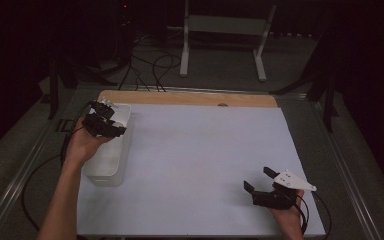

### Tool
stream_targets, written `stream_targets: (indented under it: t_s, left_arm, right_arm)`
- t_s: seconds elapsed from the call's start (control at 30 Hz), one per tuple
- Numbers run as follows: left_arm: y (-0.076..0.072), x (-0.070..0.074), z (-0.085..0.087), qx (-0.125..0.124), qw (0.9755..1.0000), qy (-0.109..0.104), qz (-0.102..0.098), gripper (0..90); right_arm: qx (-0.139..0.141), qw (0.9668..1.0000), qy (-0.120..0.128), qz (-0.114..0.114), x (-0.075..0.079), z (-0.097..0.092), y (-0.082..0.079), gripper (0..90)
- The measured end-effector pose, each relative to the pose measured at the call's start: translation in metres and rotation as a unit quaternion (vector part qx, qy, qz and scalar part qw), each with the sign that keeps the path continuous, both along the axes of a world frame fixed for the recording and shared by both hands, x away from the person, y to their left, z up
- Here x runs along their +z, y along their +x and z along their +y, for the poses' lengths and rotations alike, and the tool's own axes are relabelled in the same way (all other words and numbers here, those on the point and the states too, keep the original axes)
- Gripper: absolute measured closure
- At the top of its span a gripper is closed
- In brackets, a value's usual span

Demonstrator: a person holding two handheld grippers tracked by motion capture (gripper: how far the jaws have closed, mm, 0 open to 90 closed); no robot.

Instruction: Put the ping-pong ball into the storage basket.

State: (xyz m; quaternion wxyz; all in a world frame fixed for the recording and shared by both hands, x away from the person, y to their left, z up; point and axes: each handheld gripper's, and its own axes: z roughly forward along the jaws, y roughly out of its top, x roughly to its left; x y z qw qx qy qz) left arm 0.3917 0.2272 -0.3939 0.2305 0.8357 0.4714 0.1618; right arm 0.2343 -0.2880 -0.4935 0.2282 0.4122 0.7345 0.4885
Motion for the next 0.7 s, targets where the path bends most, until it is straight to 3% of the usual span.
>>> stream_targets:
  t_s: [0.7]
  left_arm:
    - [-0.0003, 0.0001, 0.0049, 0.005, 1.0, 0.004, 0.001, 51.1]
  right_arm:
    - [0.0, 1.0, 0.0, -0.001, 0.0001, -0.0003, 0.0, 7.9]
